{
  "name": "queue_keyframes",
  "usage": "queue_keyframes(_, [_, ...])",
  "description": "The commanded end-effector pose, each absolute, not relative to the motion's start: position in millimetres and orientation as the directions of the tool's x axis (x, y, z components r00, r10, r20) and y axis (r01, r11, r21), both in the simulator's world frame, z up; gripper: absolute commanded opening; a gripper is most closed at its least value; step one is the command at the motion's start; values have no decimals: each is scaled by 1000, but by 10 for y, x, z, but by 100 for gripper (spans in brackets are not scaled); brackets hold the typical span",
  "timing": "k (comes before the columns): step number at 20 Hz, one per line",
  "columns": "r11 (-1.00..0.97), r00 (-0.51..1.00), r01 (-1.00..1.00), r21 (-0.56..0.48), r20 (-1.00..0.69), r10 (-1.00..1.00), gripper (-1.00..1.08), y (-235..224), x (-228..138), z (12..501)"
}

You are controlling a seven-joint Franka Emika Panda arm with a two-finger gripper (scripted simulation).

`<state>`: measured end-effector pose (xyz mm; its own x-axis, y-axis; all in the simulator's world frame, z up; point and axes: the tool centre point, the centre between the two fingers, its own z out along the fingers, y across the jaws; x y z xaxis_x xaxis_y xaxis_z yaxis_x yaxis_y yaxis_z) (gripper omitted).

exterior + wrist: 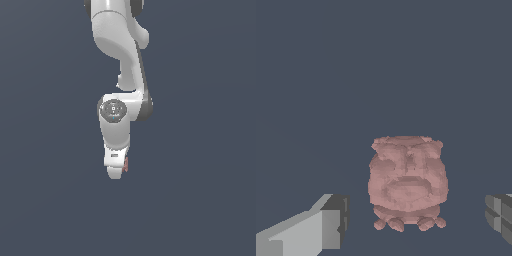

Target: Pick up the object and move it to a goal position.

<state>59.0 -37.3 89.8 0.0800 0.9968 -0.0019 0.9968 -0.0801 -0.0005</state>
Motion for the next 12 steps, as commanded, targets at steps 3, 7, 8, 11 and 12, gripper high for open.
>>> queue_keyframes(3, [-52, 52, 999, 0, 0, 999, 100, -383, 600, 886])
queue_keyframes(7, [-54, 54, 999, 0, 0, 999, 100, -384, 599, 882])
queue_keyframes(8, [-54, 54, 999, 0, 0, 999, 100, -385, 599, 869])
queue_keyframes(11, [-53, 53, 999, 0, 0, 999, 100, -383, 597, 782])
queue_keyframes(12, [-52, 52, 999, 0, 0, 999, 100, -383, 595, 736])
